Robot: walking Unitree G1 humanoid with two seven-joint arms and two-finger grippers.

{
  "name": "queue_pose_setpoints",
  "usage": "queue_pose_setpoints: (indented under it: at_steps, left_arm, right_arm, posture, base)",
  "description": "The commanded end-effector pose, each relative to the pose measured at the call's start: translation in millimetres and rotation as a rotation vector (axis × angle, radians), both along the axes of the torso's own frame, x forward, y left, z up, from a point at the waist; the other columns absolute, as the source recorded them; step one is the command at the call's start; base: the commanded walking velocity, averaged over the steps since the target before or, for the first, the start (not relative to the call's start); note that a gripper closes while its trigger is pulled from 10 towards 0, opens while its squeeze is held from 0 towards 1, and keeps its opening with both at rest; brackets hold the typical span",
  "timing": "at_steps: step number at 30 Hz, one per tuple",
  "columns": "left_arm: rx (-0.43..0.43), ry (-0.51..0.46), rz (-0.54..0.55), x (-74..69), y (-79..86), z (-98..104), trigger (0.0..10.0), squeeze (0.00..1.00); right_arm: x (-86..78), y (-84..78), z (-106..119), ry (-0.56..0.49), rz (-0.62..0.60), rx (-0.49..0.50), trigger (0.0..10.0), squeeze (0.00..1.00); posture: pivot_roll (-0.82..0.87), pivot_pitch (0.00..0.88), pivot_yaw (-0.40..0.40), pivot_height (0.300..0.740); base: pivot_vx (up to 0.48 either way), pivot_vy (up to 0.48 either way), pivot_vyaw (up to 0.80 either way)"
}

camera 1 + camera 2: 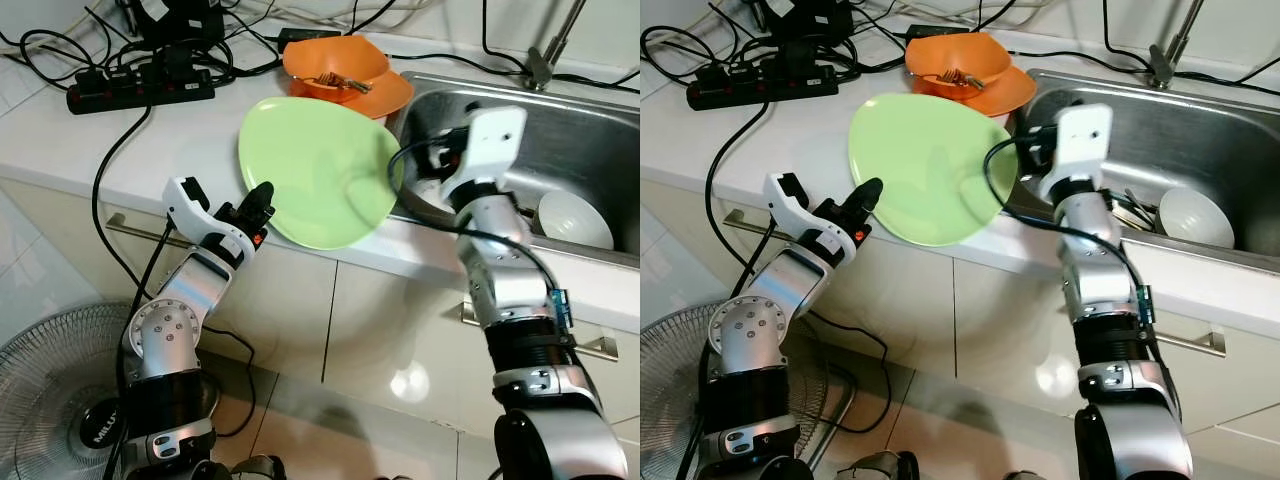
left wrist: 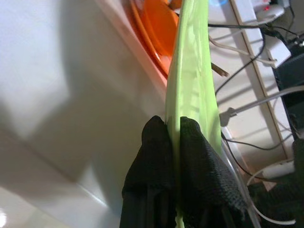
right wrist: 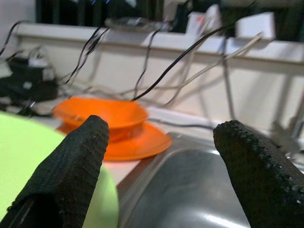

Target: Kitchen organization

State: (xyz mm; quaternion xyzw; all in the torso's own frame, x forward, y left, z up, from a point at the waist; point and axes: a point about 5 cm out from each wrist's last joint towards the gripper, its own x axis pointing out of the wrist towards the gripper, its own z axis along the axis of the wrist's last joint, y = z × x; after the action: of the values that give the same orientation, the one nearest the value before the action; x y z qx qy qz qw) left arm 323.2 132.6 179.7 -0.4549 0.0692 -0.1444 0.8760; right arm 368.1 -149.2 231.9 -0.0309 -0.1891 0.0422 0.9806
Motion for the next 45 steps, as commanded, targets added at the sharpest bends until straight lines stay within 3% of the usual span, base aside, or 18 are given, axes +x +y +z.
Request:
queue_pose_setpoints:
  at_steps: [1, 11, 19, 39, 45]
  left_arm:
    - [0.009, -0.064, -0.014, -2.0, -3.3, 7.9, 10.0, 0.0]
    - [-0.009, -0.175, -0.008, -4.3, -3.9, 22.5, 10.0, 0.0]
    - [0.061, -0.341, -0.021, -8.7, -8.3, 44.6, 10.0, 0.0]
    - [0.164, -0.445, -0.006, -3.3, -12.9, 58.6, 10.0, 0.0]
    - [0.174, -0.507, 0.048, 7.5, -14.5, 71.6, 10.0, 0.0]
  right_arm:
    - [0.2, -6.2, 11.7, -0.035, -0.02, 0.032, 10.0, 0.0]
    - [-0.6, -9.6, 10.0, -0.026, -0.024, 0.06, 10.0, 0.0]
    - [-0.1, -12.3, 13.9, -0.032, -0.023, 0.078, 10.0, 0.0]
    - [-1.3, -38.0, 29.1, -0.066, -0.075, 0.15, 10.0, 0.0]
    - [-2.2, -44.8, 29.9, -0.051, -0.064, 0.261, 10.0, 0.0]
  posture:
    - [0.05, 0.084, 0.039, 0.74]
    - [0.04, 0.063, 0.037, 0.74]
    - [0.04, 0.056, 0.031, 0.74]
    - [0.04, 0.071, 0.035, 0.74]
    - [0.03, 0.07, 0.035, 0.74]
  base:
    - [0.0, 0.0, 0.0]
    - [0.0, 0.0, 0.0]
    - [0.0, 0.0, 0.0]
    - [0.0, 0.0, 0.0]
    - [0.0, 0.0, 0.0]
